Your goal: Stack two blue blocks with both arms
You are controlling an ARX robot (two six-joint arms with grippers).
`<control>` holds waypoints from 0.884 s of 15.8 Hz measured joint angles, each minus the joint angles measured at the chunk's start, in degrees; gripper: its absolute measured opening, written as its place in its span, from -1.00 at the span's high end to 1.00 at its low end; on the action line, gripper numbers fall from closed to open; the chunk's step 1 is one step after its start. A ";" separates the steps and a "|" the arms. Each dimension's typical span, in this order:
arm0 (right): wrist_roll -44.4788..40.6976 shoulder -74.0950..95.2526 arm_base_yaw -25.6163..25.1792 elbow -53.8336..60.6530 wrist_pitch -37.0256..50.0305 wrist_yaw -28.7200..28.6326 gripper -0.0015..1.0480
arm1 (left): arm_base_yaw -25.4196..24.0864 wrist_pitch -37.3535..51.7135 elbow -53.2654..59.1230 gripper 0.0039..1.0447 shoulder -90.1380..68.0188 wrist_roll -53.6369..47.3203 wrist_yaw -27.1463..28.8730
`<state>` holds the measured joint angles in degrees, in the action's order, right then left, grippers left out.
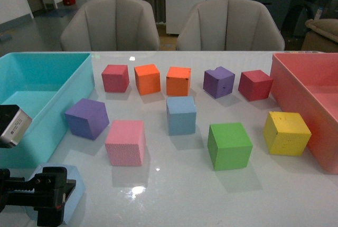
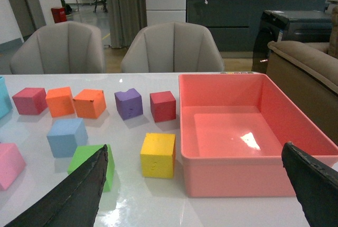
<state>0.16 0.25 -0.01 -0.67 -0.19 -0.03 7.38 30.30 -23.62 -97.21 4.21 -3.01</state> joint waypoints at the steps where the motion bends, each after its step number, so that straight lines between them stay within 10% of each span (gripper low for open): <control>1: 0.00 0.00 0.00 0.00 0.00 0.02 -0.87 | 0.04 0.72 -0.11 -0.88 -1.16 0.00 0.02; 5: 0.00 0.00 0.00 0.00 0.00 0.00 -0.87 | -0.04 4.02 -0.92 -0.87 -8.44 0.00 0.66; 9: 0.00 0.00 0.00 0.00 0.00 0.00 -0.87 | 1.66 3.19 -0.81 -0.09 -6.64 -0.11 1.55; 14: 0.00 0.00 0.00 0.00 0.00 0.00 -0.87 | 5.46 -5.90 -2.97 0.18 5.62 -0.85 2.56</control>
<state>0.16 0.25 -0.01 -0.67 -0.19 -0.03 12.84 24.40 -26.59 -91.59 3.36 -0.45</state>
